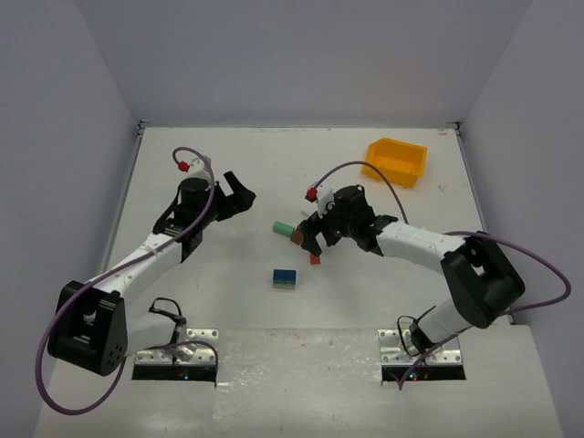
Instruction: Build the wood block tower
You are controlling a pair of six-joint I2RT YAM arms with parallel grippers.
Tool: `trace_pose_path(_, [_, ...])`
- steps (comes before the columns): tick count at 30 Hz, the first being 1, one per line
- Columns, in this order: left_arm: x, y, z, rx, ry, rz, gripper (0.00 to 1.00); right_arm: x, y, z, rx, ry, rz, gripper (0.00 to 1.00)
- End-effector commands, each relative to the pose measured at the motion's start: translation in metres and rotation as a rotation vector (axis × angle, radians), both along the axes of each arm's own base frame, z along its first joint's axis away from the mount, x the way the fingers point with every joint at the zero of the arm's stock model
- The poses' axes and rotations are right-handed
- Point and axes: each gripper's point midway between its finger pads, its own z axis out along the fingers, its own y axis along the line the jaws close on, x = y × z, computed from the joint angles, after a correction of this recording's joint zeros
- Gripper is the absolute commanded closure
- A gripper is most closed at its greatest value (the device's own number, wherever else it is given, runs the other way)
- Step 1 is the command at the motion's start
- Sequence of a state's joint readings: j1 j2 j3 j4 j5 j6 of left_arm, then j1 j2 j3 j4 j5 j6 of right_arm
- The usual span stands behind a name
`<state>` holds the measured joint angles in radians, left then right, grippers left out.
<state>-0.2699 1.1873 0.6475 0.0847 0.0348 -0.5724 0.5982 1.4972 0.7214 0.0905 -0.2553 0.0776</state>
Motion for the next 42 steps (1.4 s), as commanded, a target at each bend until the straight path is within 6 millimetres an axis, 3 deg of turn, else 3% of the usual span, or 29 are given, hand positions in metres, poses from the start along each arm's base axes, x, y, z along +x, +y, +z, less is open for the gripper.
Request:
trace_pose_path(1, [0.007, -0.01, 0.022, -0.016, -0.061, -0.036, 0.0, 0.052, -0.007, 0.011, -0.071, -0.077, -0.175, 0.06])
trace_pose_path(6, [0.007, -0.009, 0.022, -0.015, -0.064, -0.037, 0.0, 0.064, 0.009, 0.001, -0.079, -0.043, -0.15, 0.38])
trace_pose_path(14, [0.007, -0.011, 0.022, -0.016, -0.063, -0.041, 0.0, 0.059, 0.03, -0.013, -0.065, -0.021, -0.018, 0.38])
trace_pose_path(23, [0.008, -0.01, 0.024, -0.011, -0.069, -0.04, 0.0, 0.065, 0.034, -0.028, -0.094, 0.007, -0.02, 0.44])
trace_pose_path(30, [0.008, -0.009, 0.024, -0.002, -0.073, -0.04, 0.0, 0.063, 0.037, -0.035, -0.099, 0.038, -0.004, 0.7])
trace_pose_path(36, [0.007, -0.013, 0.027, -0.008, -0.078, -0.066, 0.0, 0.053, 0.038, -0.024, -0.052, 0.01, 0.031, 1.0])
trace_pose_path(41, [0.002, -0.026, 0.034, -0.04, -0.093, -0.146, 0.0, 0.045, 0.039, 0.019, 0.046, -0.129, 0.073, 1.0])
trace_pose_path(42, [0.0, -0.032, 0.039, -0.057, -0.112, -0.183, 0.0, 0.045, 0.042, 0.039, 0.1, -0.213, 0.093, 1.0])
